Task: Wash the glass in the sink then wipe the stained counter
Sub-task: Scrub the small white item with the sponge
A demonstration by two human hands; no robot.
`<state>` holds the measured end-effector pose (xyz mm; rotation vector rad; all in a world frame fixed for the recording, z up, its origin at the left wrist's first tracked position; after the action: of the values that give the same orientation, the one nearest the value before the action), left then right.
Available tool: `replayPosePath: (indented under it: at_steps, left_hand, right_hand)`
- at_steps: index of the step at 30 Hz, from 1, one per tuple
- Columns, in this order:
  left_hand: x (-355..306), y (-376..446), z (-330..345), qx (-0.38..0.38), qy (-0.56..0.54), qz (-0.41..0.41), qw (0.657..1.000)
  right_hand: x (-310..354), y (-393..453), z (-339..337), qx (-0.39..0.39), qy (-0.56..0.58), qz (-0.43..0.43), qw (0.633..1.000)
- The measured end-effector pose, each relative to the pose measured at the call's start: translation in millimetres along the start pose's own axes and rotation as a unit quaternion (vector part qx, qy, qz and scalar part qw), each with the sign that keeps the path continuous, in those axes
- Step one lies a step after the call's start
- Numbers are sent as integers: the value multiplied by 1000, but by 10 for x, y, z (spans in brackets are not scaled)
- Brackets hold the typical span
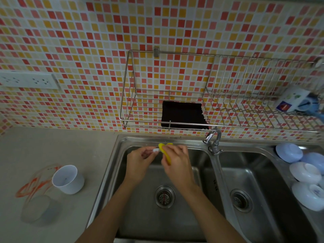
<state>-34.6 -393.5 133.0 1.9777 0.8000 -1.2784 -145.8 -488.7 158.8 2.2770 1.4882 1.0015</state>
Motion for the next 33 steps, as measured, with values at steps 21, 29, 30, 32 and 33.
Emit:
replayPosePath:
  at_steps: [21,29,30,32,33]
  left_hand:
    - [66,-22,23,-59,-99,-133,984]
    - [28,-36,102,-12,-212,-164,963]
    - [32,-33,92,-13,-203,-161,966]
    - [39,-32,78,-17,-180,-157,971]
    - [33,-32,85,-12,-172,-154,973]
  right_hand:
    - [-141,-194,-12,-78,34,71,994]
    - [24,-193,29,-83,17,15,996]
    - [-38,-177,-17,-104,19,41,994]
    - [-107,-152,-109,-139,29,79,987]
    - [-72,-143,-111,-139,30,69,987]
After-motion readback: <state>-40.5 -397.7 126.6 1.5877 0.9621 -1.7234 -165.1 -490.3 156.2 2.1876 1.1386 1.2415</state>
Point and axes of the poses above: each hand's wrist, its own y-axis towards the middle knuckle, its own z-axis out of the palm, x = y × z, the point moved 6 cm from there along y, towards the middle knuckle, and after that the axes turned 1 degree about x, right-handed, at the moved point
